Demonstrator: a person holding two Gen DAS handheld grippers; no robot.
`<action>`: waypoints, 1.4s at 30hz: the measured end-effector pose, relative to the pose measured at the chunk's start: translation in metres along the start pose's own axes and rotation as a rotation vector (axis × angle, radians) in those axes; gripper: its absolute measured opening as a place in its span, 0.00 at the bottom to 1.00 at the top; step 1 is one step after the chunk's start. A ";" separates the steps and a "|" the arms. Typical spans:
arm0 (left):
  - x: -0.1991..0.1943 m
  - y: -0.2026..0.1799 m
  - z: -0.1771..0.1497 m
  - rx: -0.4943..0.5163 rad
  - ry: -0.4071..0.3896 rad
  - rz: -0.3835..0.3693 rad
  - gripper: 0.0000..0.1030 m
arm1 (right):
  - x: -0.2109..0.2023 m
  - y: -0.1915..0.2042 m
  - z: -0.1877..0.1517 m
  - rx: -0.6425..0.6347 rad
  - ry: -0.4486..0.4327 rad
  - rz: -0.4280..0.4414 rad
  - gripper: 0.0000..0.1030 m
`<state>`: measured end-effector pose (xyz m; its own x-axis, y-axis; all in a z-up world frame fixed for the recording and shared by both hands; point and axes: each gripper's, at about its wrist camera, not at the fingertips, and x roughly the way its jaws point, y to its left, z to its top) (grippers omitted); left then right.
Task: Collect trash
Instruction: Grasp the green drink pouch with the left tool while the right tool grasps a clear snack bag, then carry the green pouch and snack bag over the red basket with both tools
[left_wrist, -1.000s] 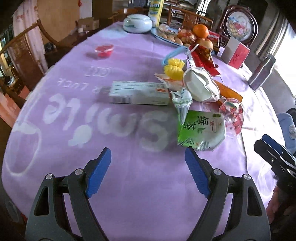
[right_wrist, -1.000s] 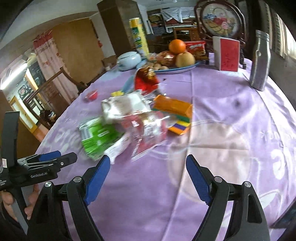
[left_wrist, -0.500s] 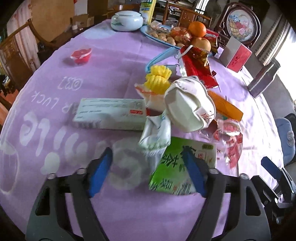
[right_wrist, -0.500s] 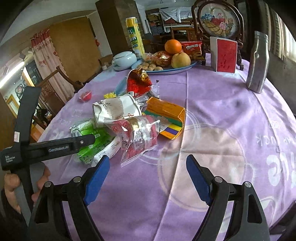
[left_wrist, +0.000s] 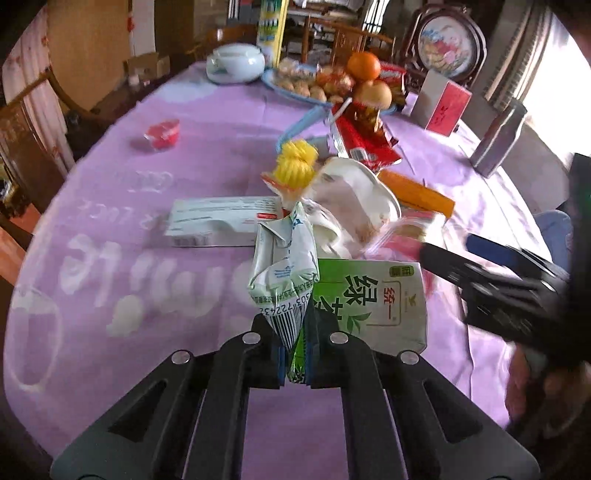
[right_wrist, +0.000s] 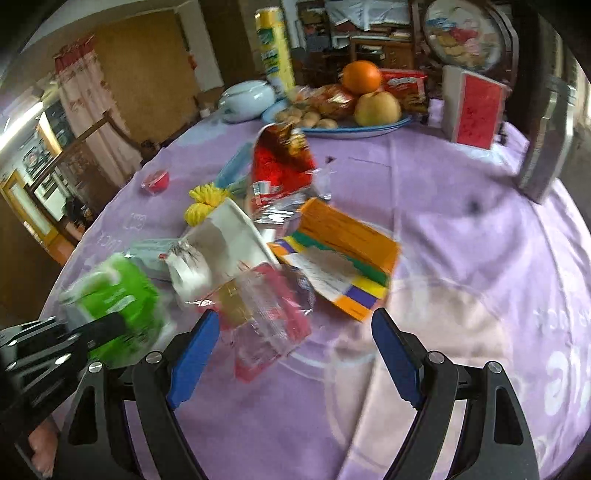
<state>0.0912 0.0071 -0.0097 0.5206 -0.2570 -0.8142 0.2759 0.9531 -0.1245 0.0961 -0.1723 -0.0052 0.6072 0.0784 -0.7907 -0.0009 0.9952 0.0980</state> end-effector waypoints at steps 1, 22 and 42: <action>-0.006 0.003 -0.003 0.000 -0.011 0.004 0.08 | 0.004 0.003 0.001 -0.008 0.014 -0.001 0.80; -0.080 0.077 -0.056 -0.111 -0.117 0.098 0.08 | -0.060 0.035 -0.029 -0.012 -0.044 0.093 0.38; -0.215 0.282 -0.266 -0.606 -0.147 0.457 0.08 | -0.093 0.399 -0.150 -0.724 0.069 0.631 0.38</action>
<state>-0.1580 0.3737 -0.0211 0.5897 0.2050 -0.7811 -0.4611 0.8796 -0.1173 -0.0798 0.2264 0.0171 0.2787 0.5923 -0.7559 -0.8158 0.5614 0.1391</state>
